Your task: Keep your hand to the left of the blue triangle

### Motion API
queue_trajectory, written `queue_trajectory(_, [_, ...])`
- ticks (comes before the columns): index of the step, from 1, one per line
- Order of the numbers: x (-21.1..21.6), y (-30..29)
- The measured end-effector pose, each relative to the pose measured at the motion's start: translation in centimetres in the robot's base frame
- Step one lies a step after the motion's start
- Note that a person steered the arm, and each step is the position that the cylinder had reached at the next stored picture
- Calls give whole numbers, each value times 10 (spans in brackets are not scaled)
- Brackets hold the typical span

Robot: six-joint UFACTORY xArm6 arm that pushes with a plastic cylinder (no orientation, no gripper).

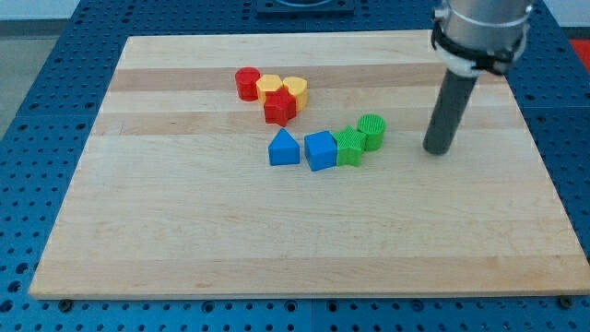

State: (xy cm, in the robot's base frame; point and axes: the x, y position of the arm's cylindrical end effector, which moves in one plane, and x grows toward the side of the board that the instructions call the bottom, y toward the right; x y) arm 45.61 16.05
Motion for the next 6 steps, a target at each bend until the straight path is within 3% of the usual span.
queue_trajectory(2, [66, -140])
queue_trajectory(4, [41, -249])
queue_trajectory(6, [-2, -267])
